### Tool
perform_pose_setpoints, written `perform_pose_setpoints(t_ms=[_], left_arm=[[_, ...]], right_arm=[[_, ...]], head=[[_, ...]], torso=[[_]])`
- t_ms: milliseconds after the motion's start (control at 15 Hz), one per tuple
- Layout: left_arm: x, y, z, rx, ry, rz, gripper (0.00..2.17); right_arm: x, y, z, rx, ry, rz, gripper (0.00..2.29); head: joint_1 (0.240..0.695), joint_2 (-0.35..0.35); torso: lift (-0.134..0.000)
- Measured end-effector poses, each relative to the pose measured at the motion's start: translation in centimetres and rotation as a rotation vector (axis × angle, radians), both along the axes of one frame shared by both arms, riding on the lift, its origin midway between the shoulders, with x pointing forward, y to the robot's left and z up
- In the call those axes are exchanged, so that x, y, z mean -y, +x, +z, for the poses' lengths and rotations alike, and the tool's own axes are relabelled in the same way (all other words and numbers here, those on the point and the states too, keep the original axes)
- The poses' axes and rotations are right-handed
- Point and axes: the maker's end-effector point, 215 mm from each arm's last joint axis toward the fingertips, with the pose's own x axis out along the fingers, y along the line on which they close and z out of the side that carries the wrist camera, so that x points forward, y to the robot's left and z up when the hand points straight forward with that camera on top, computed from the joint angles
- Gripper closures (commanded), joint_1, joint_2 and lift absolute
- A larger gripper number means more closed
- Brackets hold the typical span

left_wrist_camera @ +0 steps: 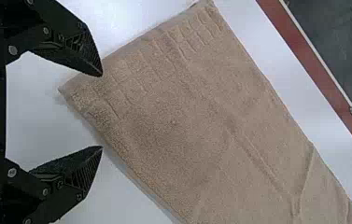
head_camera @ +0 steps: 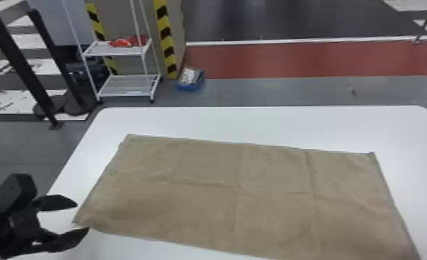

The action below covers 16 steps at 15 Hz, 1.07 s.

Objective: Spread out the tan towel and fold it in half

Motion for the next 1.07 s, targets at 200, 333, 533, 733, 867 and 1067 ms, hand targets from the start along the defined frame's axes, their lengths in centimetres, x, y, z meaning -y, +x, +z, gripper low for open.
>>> perform_pose_setpoints(t_ms=[200, 333, 533, 733, 867, 1067], left_arm=[[0.1, 0.1, 0.1, 0.006, -0.002, 0.001, 0.37], [0.0, 0.2, 0.4, 0.013, -0.001, 0.004, 0.37], [-0.1, 0.3, 0.6, 0.019, 0.000, 0.009, 0.30], [0.2, 0.3, 1.0, 0.028, 0.006, -0.004, 0.32], [1.2, 0.0, 1.3, 0.035, 0.013, -0.058, 0.33], [3.2, -0.6, 2.1, 0.037, 0.079, -0.207, 0.41]], right_arm=[[-0.7, 0.7, -0.8, -0.005, -0.010, 0.017, 0.65], [-1.1, 1.1, -1.2, -0.009, -0.019, 0.028, 0.65], [-1.7, 1.5, -1.9, -0.023, -0.026, 0.045, 0.97], [-1.9, 1.8, -1.7, -0.030, -0.023, 0.060, 1.53], [-2.2, 1.9, -1.4, -0.031, -0.019, 0.079, 1.62], [-2.9, 1.8, -0.9, -0.023, -0.006, 0.094, 1.62]], head=[[0.695, 0.101], [0.695, 0.105], [0.695, 0.119], [0.695, 0.119], [0.695, 0.111], [0.695, 0.087]], torso=[[-0.124], [-0.124], [-0.124], [-0.124], [-0.124], [-0.124]])
